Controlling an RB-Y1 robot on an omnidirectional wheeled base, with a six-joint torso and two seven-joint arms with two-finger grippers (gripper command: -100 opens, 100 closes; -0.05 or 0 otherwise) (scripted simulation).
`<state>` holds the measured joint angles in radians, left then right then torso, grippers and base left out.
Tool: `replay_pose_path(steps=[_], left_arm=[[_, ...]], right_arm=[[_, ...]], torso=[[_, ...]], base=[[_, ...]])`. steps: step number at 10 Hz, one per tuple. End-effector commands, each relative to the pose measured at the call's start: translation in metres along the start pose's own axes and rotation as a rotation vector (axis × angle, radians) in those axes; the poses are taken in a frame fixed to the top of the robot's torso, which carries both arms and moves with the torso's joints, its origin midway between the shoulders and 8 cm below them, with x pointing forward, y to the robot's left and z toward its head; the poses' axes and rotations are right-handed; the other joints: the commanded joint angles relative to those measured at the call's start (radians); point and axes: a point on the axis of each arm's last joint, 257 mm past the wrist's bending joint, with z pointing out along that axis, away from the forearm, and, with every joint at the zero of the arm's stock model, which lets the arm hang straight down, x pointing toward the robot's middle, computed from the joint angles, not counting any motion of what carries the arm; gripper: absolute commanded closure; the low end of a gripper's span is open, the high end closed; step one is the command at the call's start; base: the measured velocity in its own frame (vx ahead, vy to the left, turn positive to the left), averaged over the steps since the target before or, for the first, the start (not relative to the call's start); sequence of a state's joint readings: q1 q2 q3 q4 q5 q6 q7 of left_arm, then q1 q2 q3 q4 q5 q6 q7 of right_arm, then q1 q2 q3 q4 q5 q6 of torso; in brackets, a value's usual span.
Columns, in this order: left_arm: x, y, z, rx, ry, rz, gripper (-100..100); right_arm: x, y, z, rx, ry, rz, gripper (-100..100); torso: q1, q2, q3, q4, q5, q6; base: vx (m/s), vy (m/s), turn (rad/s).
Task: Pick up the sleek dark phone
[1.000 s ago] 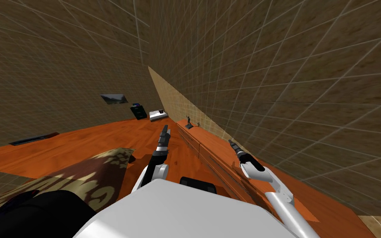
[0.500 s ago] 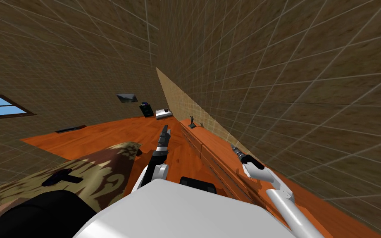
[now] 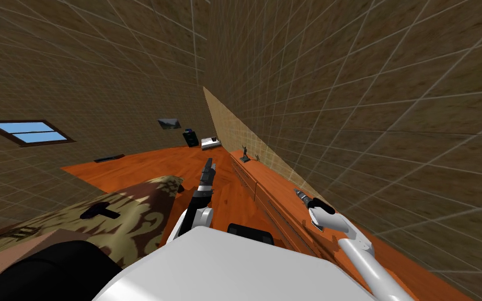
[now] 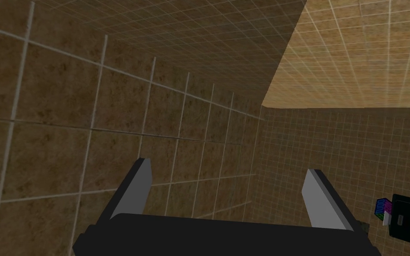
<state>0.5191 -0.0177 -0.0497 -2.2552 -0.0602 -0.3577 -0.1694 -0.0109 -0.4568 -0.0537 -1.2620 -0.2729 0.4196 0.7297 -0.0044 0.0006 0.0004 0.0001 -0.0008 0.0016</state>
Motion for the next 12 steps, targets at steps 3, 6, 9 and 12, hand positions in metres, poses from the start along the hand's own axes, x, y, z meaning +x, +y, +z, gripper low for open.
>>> replay_pose_path(steps=[3,6,9,12], left_arm=[[0.000,0.000,0.000,0.000,0.000,0.000,0],[0.000,0.000,0.000,0.000,0.000,0.000,0],[0.000,0.000,0.000,0.000,0.000,0.000,0],[0.000,0.000,0.000,0.000,0.000,0.000,0]], right_arm=[[0.014,-0.035,0.006,0.083,0.055,-0.011,-100],[0.030,-0.075,0.007,0.181,0.132,-0.024,-100],[0.045,-0.105,0.004,0.249,0.184,-0.023,-100],[0.065,-0.140,-0.004,0.333,0.263,-0.020,-100]], torso=[[0.001,0.000,0.000,0.000,0.000,-0.001],[0.000,0.000,0.000,0.000,0.000,0.000],[-0.001,0.001,0.001,0.000,0.000,0.000],[0.000,0.000,0.000,0.000,0.000,0.000]], base=[[-0.009,-0.037,0.084],[-0.015,-0.066,0.156],[-0.021,-0.068,0.121],[-0.012,-0.069,0.142]])
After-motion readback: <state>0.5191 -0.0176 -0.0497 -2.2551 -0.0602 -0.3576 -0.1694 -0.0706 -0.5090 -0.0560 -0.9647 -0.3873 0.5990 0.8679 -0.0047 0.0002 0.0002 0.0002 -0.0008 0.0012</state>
